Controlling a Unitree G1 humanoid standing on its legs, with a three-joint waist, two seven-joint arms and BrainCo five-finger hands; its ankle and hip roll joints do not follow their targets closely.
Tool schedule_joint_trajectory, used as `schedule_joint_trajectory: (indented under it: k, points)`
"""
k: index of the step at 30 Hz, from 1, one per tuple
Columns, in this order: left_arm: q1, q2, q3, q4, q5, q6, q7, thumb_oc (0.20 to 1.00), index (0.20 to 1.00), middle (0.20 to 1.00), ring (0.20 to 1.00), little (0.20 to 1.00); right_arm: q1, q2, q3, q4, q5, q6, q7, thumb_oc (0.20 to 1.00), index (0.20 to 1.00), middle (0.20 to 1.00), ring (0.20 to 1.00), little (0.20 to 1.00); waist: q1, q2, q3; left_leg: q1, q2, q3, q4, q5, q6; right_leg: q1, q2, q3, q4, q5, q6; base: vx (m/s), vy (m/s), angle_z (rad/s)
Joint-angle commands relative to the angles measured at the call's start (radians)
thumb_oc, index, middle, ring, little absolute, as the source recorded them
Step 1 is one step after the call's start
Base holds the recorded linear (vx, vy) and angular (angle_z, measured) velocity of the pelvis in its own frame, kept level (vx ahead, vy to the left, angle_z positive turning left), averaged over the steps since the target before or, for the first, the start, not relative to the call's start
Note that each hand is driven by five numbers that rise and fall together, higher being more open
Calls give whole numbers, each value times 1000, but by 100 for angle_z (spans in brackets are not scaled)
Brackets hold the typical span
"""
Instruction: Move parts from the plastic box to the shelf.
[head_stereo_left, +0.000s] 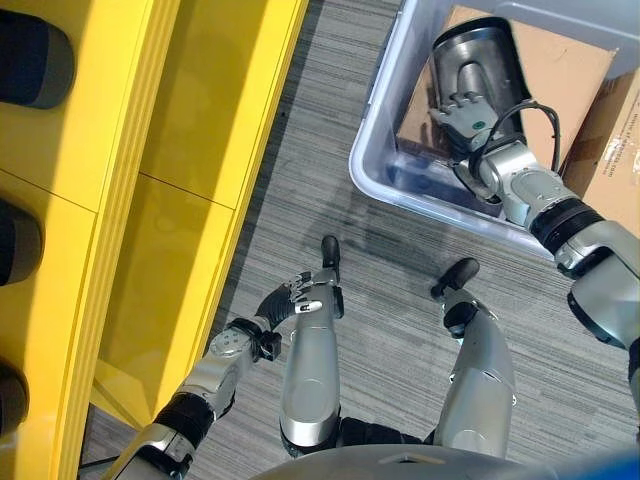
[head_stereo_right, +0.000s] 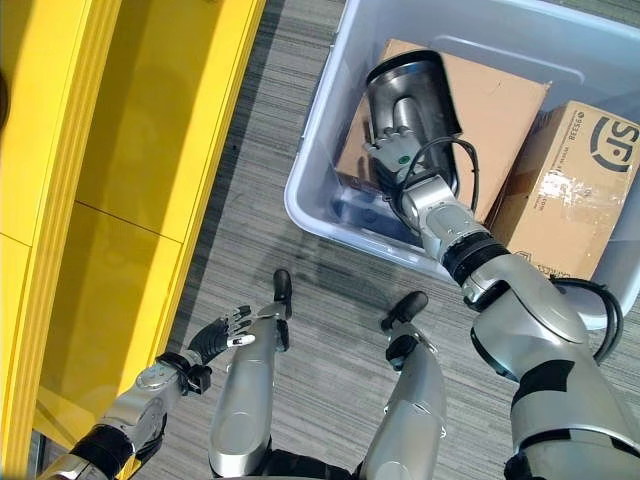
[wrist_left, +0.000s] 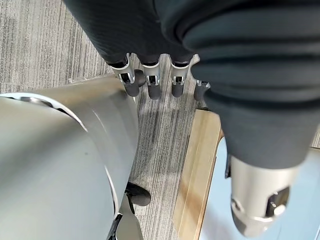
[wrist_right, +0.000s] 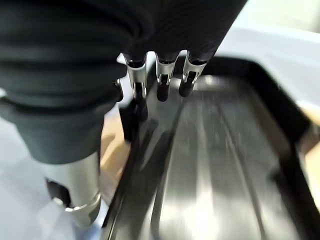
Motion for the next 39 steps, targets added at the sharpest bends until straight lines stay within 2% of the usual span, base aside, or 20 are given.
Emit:
schedule_joint_trajectory:
  k: [1, 2, 4, 11, 18, 19, 20, 21, 23, 25, 26, 27, 28, 29, 31, 34, 37, 39]
  points:
    - [88, 58, -39, -40, 9, -12, -25, 1000, 1000, 1000, 1000, 1000, -15, -13, 20, -34, -142, -159, -97, 1000, 1000, 1000, 1000, 1000, 20, -10, -35, -56, 22, 8, 26, 12, 15, 43, -13, 24, 14, -43, 119, 0, 0, 0]
    - [88, 58, -39, -40, 9, -12, -25, 1000, 1000, 1000, 1000, 1000, -15, -13, 20, -34, -142, -159, -97, 1000, 1000, 1000, 1000, 1000, 20, -10, -35, -56, 22, 8, 26, 12, 15, 43, -13, 24, 14, -43, 119, 0, 0, 0]
    - [98, 60, -29, -28, 6, -29, -28, 1000, 1000, 1000, 1000, 1000, -7, -37, 46, -110, -209, -202, -113, 1000, 1000, 1000, 1000, 1000, 18, -18, -35, -52, 26, 8, 28, 13, 14, 49, -12, 22, 13, -44, 121, -2, -18, -1]
    - [102, 66, -28, 0, 9, -63, -42, 1000, 1000, 1000, 1000, 1000, -5, -67, 89, -100, -336, -178, -148, 1000, 1000, 1000, 1000, 1000, 21, -23, -35, -46, 29, 6, 25, 16, 13, 55, -9, 22, 16, -46, 120, 0, -4, 0]
    - [122, 88, -22, 13, 0, -90, -57, 1000, 1000, 1000, 1000, 1000, 1, -145, 109, -28, -472, -178, -101, 1000, 1000, 1000, 1000, 1000, 21, -32, -35, -38, 37, 5, 25, 18, 9, 65, -8, 18, 20, -51, 120, 12, -20, 0]
    - [133, 90, -23, 16, -4, -94, -60, 1000, 1000, 1000, 1000, 1000, 10, -155, 113, -13, -482, -171, -98, 1000, 1000, 1000, 1000, 1000, 20, -32, -35, -14, 36, -2, 33, -9, -3, 83, -10, 30, 32, -75, 136, 75, -23, -3]
    - [135, 96, -23, 8, -6, -92, -60, 1000, 1000, 1000, 1000, 1000, 11, -175, 115, 8, -477, -150, -88, 1000, 1000, 1000, 1000, 1000, 18, -33, -35, -12, 39, 1, 34, -9, -4, 85, -12, 30, 34, -76, 137, 77, -31, -9]
    - [138, 105, -26, -4, -8, -86, -62, 1000, 1000, 1000, 1000, 1000, 13, -191, 105, 42, -429, -89, -97, 1000, 1000, 1000, 1000, 1000, 17, -33, -35, -9, 39, 1, 34, -9, -4, 85, -11, 31, 34, -74, 136, 3, -23, -9]
    - [143, 107, -26, -7, -7, -87, -65, 1000, 1000, 1000, 1000, 1000, 14, -201, 98, 63, -349, -57, -122, 1000, 1000, 1000, 1000, 1000, 15, -33, -35, -7, 39, 1, 34, -10, -3, 86, -10, 33, 32, -74, 135, 3, -9, -3]
    - [145, 101, -31, -13, -5, -83, -61, 1000, 1000, 1000, 1000, 1000, 19, -207, 82, 77, -155, 2, -179, 1000, 1000, 1000, 1000, 1000, 9, -32, -35, -1, 39, 4, 32, -11, -3, 89, -8, 36, 29, -73, 136, 0, 0, 0]
    - [146, 100, -32, -14, -4, -83, -59, 1000, 1000, 1000, 1000, 1000, 21, -208, 80, 78, -119, 12, -188, 1000, 1000, 1000, 1000, 1000, 9, -32, -35, 0, 38, 4, 32, -12, -2, 89, -7, 37, 28, -72, 136, 0, 0, 0]
    - [144, 98, -34, -19, -2, -79, -57, 1000, 1000, 1000, 1000, 1000, 26, -205, 58, 80, 25, 30, -214, 1000, 1000, 1000, 1000, 1000, 6, -31, -35, 0, 38, 5, 30, -10, -2, 89, -6, 38, 23, -69, 136, -71, 4, -1]
    - [139, 95, -32, -19, 2, -81, -56, 1000, 1000, 1000, 1000, 1000, 28, -204, 34, 78, 96, 33, -227, 1000, 1000, 1000, 1000, 1000, 3, -31, -35, -18, 40, 14, 24, 12, 11, 75, -4, 28, 10, -46, 120, -75, 13, -2]
    - [134, 83, -37, -25, 9, -76, -49, 1000, 1000, 1000, 1000, 1000, 62, -183, -43, 71, 267, 28, -277, 1000, 1000, 1000, 1000, 1000, -8, -28, -35, -18, 39, 17, 23, 10, 12, 74, 0, 34, 3, -42, 120, -72, 17, -2]
    - [131, 79, -42, -25, 4, -77, -40, 1000, 1000, 1000, 1000, 1000, 85, -162, -101, 64, 363, 7, -281, 1000, 1000, 1000, 1000, 1000, -14, -27, -35, -15, 38, 19, 23, 8, 13, 74, 1, 39, 1, -42, 120, 4, 17, -1]
    - [117, 63, -32, -44, -1, -49, -24, 1000, 1000, 1000, 1000, 1000, 151, -109, -225, 24, 441, -46, -206, 1000, 1000, 1000, 1000, 1000, -30, -22, -35, -12, 31, 20, 27, 0, 15, 69, 4, 55, 0, -44, 118, 8, 50, -6]
    - [94, 42, -25, -46, 5, -23, -20, 1000, 1000, 1000, 1000, 1000, 166, -63, -250, -45, 283, -49, -110, 1000, 1000, 1000, 1000, 1000, -37, -13, -35, -12, 23, 21, 34, -6, 15, 63, 1, 65, 6, -47, 117, 8, 54, -9]
    - [88, 37, -22, -39, 6, -19, -22, 1000, 1000, 1000, 1000, 1000, 161, -61, -225, -62, 197, -46, -94, 1000, 1000, 1000, 1000, 1000, -36, -9, -35, -11, 22, 23, 35, -7, 17, 62, -1, 66, 12, -49, 116, 8, 27, -6]
